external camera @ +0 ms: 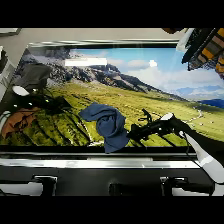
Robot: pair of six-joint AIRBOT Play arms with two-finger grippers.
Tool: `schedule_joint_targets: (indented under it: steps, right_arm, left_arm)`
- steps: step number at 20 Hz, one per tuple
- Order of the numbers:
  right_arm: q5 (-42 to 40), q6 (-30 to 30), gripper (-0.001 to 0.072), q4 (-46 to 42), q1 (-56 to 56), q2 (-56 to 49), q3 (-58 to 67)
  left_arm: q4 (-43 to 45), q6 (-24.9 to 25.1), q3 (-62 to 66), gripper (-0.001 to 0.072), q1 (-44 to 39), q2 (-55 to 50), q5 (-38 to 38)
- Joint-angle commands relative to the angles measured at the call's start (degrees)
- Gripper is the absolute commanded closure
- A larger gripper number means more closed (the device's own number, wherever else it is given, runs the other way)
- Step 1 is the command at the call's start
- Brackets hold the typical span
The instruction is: Fold the clothes and pants, and hang the long-sleeved shirts on hangers.
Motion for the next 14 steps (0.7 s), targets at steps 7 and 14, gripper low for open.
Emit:
schedule_joint_targets:
  steps: [7, 14]
  right_arm:
    - [-0.39, 0.22, 0.0685, 1.09, 0.02, 4.59, 0.07]
    - [-3.15, 2.23, 0.0686, -2.86, 0.0, 11.13, 2.05]
  left_arm:
    - [-9.81, 5.84, -2.89, 0.0116, -7.06, -9.46, 6.99]
    - [-10.99, 5.88, 2.12, 0.069, -6.27, -7.02, 5.6]
